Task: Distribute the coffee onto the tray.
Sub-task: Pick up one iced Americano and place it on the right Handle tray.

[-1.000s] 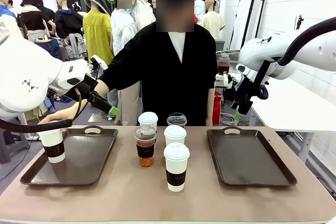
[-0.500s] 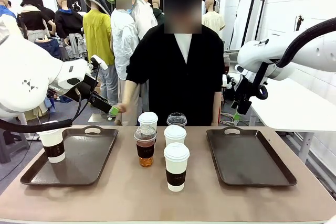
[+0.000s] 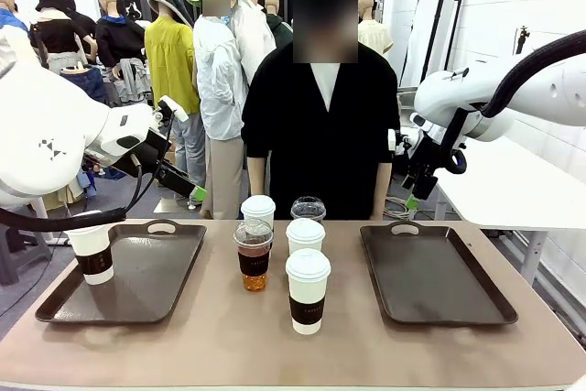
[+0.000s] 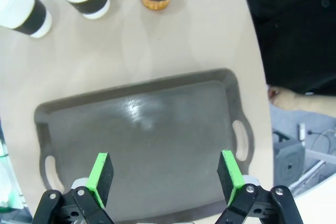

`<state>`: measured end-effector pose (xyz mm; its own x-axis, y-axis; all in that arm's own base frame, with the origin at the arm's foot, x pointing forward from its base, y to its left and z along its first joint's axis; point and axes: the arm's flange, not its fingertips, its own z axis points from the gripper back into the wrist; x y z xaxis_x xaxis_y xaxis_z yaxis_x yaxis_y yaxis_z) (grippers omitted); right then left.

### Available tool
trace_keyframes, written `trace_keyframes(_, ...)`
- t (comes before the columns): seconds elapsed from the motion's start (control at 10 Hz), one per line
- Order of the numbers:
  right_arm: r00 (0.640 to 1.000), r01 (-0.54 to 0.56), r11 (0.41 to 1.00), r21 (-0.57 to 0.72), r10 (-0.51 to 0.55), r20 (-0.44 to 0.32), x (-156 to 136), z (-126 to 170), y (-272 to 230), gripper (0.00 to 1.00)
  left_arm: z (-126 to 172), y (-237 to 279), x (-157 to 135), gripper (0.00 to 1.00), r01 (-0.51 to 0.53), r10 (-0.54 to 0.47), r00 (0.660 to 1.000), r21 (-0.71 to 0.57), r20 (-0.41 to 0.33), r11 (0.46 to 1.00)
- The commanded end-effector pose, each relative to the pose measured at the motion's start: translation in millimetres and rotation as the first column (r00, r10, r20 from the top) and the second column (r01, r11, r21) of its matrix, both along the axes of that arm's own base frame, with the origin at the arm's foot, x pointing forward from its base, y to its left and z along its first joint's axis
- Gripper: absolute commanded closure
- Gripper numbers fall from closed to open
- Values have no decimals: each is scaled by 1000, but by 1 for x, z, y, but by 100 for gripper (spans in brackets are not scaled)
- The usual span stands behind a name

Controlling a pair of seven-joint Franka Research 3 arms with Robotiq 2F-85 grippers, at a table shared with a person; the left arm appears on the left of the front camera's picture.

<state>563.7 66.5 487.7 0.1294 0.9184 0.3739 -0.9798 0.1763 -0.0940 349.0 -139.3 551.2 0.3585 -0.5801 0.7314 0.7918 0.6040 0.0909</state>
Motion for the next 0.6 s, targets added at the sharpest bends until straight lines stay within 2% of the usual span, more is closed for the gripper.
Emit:
trace_keyframes(0.0, 999, -44, 992, 116, 41, 28, 16, -23, -7, 0, 0, 1, 0, 0, -1, 1, 1000, -5, -1, 1000)
trace_keyframes(0.2, 999, -41, 984, 171, 41, -1, 31, -45, -13, 0, 0, 1, 0, 0, -1, 1, 1000, -5, -1, 1000)
trace_keyframes(0.5, 995, -69, 954, 293, 86, -43, 36, -72, -17, 0, 0, 1, 0, 0, -1, 1, 1000, -5, -1, 1000)
